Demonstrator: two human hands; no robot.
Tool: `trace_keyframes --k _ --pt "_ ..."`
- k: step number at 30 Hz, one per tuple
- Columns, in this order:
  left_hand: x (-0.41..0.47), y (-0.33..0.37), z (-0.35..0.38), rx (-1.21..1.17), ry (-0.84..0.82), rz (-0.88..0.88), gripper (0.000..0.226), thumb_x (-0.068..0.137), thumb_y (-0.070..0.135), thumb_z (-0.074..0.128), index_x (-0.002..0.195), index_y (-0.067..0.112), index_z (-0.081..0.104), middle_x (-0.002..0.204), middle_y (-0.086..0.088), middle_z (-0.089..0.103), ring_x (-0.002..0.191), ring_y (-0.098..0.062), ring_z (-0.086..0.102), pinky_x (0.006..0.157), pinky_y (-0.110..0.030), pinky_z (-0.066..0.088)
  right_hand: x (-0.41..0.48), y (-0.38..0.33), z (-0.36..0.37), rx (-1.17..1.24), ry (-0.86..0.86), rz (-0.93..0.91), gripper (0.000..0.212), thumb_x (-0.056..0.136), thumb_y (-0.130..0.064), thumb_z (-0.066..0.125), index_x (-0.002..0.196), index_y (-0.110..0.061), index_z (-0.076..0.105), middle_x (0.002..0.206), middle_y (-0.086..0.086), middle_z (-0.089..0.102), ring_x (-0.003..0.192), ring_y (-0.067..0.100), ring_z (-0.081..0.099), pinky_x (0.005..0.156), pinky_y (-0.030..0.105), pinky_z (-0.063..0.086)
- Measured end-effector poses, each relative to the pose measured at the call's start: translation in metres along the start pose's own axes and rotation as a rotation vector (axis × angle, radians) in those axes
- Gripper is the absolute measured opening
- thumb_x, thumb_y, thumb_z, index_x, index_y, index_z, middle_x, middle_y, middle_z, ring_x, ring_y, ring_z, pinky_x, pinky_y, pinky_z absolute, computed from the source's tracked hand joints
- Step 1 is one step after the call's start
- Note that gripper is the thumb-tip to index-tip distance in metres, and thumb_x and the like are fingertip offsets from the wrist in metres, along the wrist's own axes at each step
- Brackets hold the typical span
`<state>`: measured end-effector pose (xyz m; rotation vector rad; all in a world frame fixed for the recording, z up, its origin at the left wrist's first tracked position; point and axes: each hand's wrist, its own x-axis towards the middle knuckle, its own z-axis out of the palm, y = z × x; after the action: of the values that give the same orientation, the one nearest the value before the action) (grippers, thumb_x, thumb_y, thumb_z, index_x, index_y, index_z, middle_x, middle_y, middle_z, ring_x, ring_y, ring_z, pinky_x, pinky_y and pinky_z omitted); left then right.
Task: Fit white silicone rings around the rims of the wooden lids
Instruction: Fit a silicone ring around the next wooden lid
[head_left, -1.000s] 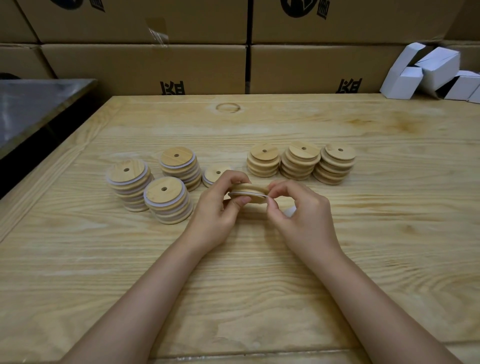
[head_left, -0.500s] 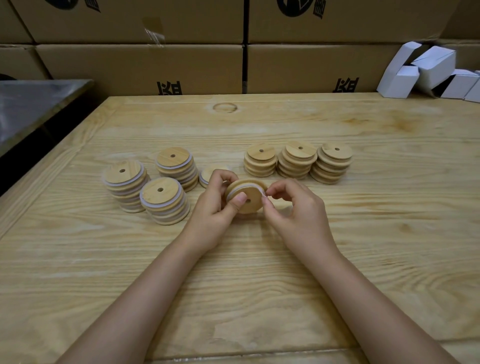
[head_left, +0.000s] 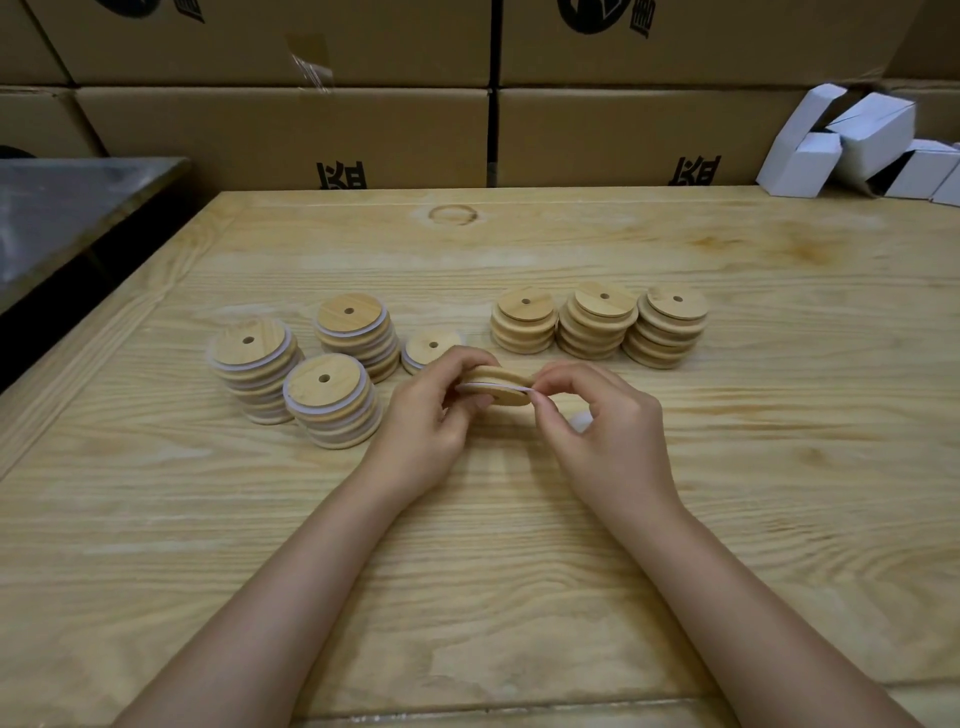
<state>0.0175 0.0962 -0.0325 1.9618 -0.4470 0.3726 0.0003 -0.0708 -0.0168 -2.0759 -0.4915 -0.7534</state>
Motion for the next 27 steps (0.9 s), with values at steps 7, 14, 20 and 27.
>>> trace_keyframes --k 7,14,20,27 --pt "0.0013 -0.0006 -0.0005 0.007 0.001 0.038 0.03 0.081 0.003 0.051 0.098 0.028 0.053 0.085 0.019 0.055 0.079 -0.002 0.051 0.074 -0.018 0.04 0.0015 -0.0004 -0.0004 0.033 -0.032 0.031 0.008 0.075 0.003 0.071 0.076 -0.004 0.068 0.082 0.002 0.069 0.082 0.007 0.061 0.077 0.01 0.042" --pt "0.0017 -0.0008 -0.0011 0.002 -0.018 0.002 0.032 0.08 0.008 0.052 0.096 0.036 0.051 0.082 0.025 0.056 0.077 0.0 0.05 0.073 -0.017 0.039 0.0027 0.0011 -0.0012 0.084 -0.066 0.102 0.007 0.075 0.002 0.072 0.075 -0.005 0.07 0.082 0.0 0.068 0.085 0.005 0.06 0.08 0.008 0.041" --pt "0.0011 -0.0003 -0.0008 -0.092 -0.046 -0.05 0.029 0.08 0.008 0.052 0.096 0.033 0.051 0.082 0.015 0.055 0.079 -0.01 0.052 0.076 -0.029 0.043 0.0038 0.0032 -0.003 0.136 -0.097 0.144 0.004 0.077 -0.003 0.072 0.077 -0.006 0.071 0.083 -0.003 0.067 0.085 0.004 0.06 0.08 0.011 0.043" --pt "0.0016 0.0066 -0.0006 -0.33 -0.055 -0.165 0.023 0.087 0.002 0.053 0.101 0.02 0.049 0.092 -0.003 0.055 0.088 -0.017 0.052 0.081 -0.036 0.047 0.0063 0.0044 -0.0061 0.138 -0.108 0.112 0.008 0.081 -0.003 0.068 0.085 -0.008 0.072 0.088 -0.004 0.068 0.085 0.005 0.062 0.079 0.021 0.049"
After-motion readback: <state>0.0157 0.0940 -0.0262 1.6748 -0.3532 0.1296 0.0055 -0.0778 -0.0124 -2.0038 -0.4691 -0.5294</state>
